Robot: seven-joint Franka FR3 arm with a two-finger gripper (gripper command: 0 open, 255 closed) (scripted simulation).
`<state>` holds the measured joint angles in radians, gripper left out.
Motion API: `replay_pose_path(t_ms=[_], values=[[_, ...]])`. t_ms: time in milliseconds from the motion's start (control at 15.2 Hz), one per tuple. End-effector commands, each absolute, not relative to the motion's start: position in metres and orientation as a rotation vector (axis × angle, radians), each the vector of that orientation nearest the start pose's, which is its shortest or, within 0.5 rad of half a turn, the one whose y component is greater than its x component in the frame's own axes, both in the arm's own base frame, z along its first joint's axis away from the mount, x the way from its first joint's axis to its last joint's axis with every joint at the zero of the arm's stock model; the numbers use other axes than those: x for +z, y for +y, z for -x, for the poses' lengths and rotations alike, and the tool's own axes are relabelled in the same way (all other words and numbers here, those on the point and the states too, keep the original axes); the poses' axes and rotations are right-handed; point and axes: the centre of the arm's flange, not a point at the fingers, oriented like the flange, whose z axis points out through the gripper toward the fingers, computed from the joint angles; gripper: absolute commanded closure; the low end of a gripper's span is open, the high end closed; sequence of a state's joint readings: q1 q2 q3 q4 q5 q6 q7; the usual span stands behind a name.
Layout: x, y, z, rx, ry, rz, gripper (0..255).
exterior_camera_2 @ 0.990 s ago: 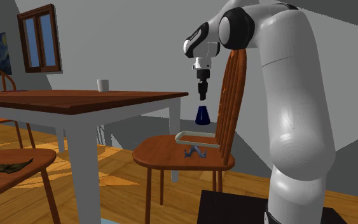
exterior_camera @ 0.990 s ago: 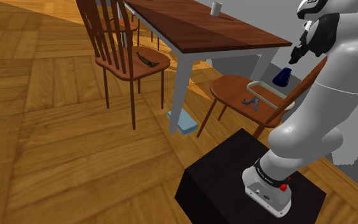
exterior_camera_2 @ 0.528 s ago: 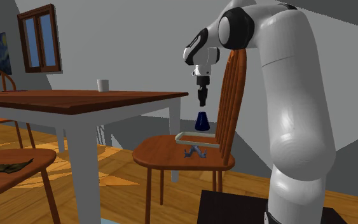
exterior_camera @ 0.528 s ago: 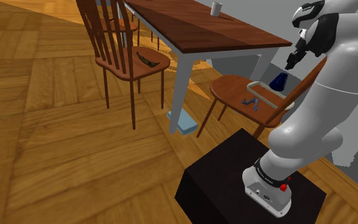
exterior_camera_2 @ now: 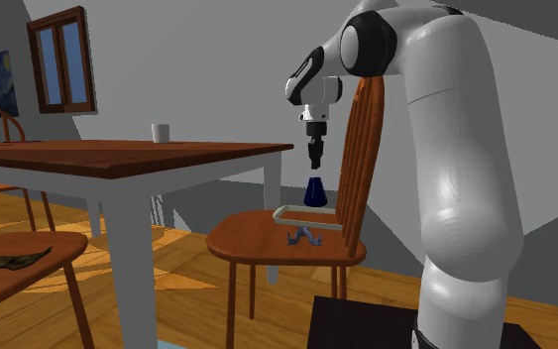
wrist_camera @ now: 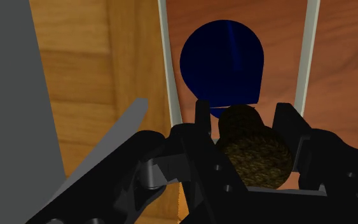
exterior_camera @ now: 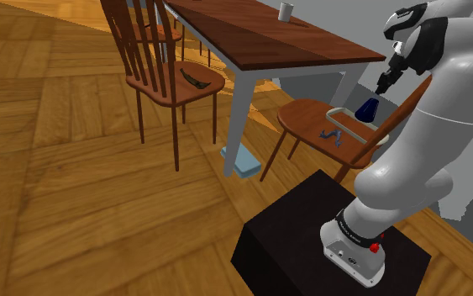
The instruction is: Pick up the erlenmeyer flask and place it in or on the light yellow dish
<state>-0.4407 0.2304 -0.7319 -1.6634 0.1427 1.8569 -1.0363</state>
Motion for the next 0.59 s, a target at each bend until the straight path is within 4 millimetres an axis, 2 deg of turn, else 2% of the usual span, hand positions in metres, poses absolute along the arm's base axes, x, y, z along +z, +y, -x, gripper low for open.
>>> replay_pose_path(t_ms=[0, 66, 396, 528], values=[[0.501, -0.552, -0.281, 0.005, 0.254, 3.16, 255], [0.501, -0.552, -0.281, 0.005, 0.254, 3.16, 0], [0.501, -0.552, -0.281, 0.005, 0.254, 3.16, 0], [0.528, -0.551, -0.281, 0.005, 0.254, 3.16, 0]])
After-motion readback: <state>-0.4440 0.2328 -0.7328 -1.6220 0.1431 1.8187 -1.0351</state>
